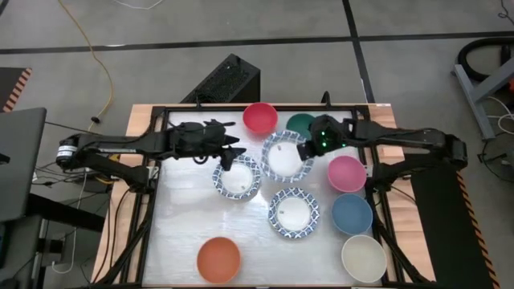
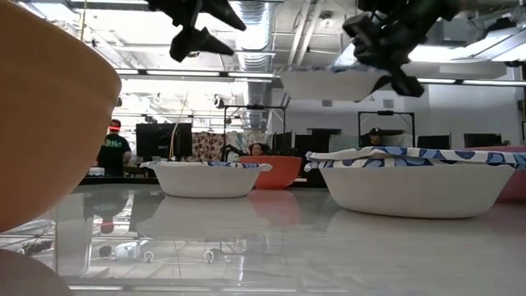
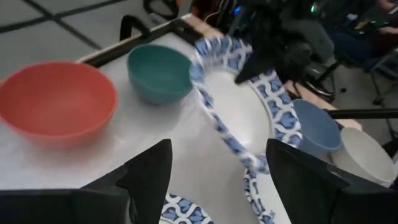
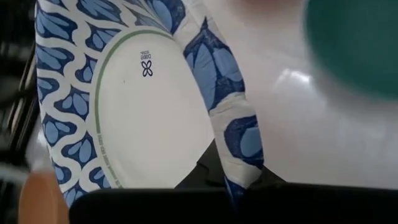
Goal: Nest bowls inside each other by size order
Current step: Stack the bottom left blue patterned bowl into the right blue patterned bowl
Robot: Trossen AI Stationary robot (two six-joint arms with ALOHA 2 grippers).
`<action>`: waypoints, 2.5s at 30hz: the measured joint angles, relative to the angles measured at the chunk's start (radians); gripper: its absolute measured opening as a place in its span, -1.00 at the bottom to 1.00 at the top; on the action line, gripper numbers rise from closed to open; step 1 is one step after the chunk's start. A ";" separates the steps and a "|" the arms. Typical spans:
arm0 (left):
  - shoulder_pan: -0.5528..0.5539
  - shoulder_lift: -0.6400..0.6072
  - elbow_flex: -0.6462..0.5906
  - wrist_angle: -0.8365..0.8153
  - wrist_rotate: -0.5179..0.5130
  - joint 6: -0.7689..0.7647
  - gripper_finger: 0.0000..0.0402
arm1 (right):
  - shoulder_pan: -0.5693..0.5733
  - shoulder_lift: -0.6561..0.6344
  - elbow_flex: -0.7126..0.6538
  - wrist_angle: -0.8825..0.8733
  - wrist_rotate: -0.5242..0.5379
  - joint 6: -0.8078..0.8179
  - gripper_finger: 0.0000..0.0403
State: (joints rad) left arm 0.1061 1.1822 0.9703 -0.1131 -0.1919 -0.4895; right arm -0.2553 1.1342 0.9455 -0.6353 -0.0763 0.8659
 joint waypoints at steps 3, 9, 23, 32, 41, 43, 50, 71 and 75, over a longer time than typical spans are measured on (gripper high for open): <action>0.000 -0.036 0.000 0.000 0.004 0.026 0.24 | 0.063 -0.002 0.000 -0.025 -0.025 0.001 -0.98; 0.000 -0.092 0.000 -0.011 0.004 0.022 0.24 | 0.229 0.018 0.000 -0.011 -0.009 0.092 -0.98; 0.000 -0.114 0.001 -0.065 0.003 0.033 0.24 | 0.456 0.131 -0.056 -0.021 0.071 0.240 -0.98; 0.000 -0.114 0.001 -0.064 0.012 0.032 0.24 | 0.487 0.066 -0.184 0.104 0.068 0.286 -0.98; 0.000 -0.113 0.001 -0.064 0.012 0.006 0.24 | 0.505 0.069 -0.303 0.261 0.056 0.317 -0.98; 0.000 -0.113 0.001 -0.064 0.012 0.006 0.24 | 0.505 0.069 -0.320 0.273 0.056 0.333 -0.98; 0.000 -0.113 0.001 -0.065 0.012 0.004 0.24 | 0.510 0.069 -0.336 0.257 0.052 0.338 -0.91; 0.000 -0.113 0.001 -0.108 -0.003 0.015 0.24 | 0.511 0.069 -0.330 0.279 0.021 0.335 -0.06; 0.000 -0.113 0.001 -0.126 -0.002 0.015 0.24 | 0.509 0.069 -0.306 0.271 0.038 0.330 0.11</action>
State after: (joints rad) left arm 0.1059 1.0687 0.9714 -0.2391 -0.1941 -0.4747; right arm 0.2539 1.2037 0.6396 -0.3641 -0.0384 1.1957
